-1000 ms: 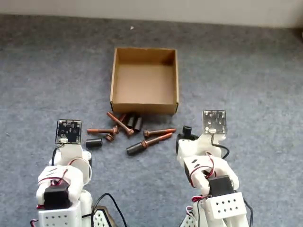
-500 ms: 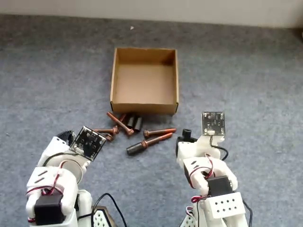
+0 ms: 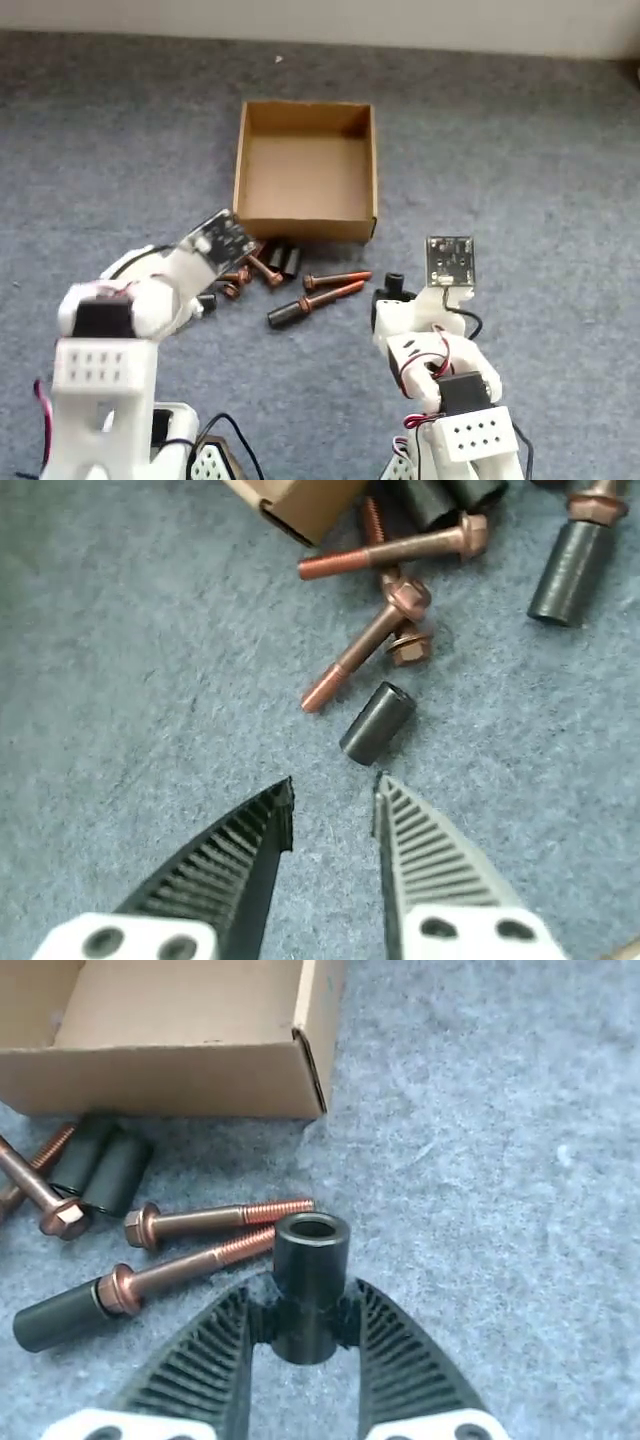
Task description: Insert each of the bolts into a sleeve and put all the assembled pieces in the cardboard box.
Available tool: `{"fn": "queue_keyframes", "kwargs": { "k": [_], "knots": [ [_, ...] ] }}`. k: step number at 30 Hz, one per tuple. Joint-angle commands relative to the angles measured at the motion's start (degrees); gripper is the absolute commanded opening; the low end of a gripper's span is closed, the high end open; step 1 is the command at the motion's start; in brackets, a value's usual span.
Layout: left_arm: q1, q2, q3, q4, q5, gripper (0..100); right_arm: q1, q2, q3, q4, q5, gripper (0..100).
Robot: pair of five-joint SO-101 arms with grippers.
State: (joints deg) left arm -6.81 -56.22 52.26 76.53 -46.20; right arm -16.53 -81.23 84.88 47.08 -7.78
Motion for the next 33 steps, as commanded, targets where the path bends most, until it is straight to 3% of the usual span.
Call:
{"fn": "queue_keyframes", "kwargs": {
  "k": [1,9,16,33],
  "knots": [
    [3.5,13.2,-8.0,-1.4,-4.0,19,0.7,-0.8,-0.2,-1.5,0.4,0.5],
    [7.7,34.8,-17.5,-7.7,-4.6,19,0.7,-0.8,-0.1,-1.5,0.5,0.5],
    [8.2,49.5,-25.5,-9.1,-11.5,19,0.7,-0.8,0.0,-1.5,0.5,0.5],
    [10.3,65.9,-33.8,-9.2,-11.8,13,0.7,-0.8,0.0,-1.5,0.5,0.5]
  ]
}}
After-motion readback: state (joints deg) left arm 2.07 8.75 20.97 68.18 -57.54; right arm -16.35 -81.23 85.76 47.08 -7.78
